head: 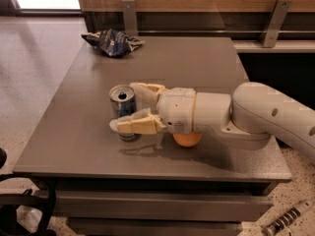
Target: Move redbull can near blue chip bag
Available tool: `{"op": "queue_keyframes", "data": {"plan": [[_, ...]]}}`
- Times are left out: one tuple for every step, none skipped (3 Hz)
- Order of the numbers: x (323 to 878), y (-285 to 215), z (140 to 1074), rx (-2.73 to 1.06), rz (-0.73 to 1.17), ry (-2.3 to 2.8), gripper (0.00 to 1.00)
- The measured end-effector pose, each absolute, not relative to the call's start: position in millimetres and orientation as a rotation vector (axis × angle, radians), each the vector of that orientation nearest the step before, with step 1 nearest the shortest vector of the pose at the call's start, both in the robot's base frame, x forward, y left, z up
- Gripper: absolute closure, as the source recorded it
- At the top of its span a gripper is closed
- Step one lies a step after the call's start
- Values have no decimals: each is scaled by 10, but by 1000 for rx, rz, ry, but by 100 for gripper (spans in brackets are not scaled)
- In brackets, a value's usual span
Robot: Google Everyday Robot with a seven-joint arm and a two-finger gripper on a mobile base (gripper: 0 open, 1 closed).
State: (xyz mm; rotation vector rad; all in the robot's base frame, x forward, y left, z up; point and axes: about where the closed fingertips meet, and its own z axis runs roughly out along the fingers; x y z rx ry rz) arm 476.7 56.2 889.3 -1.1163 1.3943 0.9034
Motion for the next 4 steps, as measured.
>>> {"op": "queue_keyframes", "data": {"plan": [[4767,562,8903,-1116,904,1394,54],[4756,585,8913,-1121,904,1391,78],[4746,607,8922,-1126,905,1389,99],[4743,614,8925,-1127,906,1388,100]]}}
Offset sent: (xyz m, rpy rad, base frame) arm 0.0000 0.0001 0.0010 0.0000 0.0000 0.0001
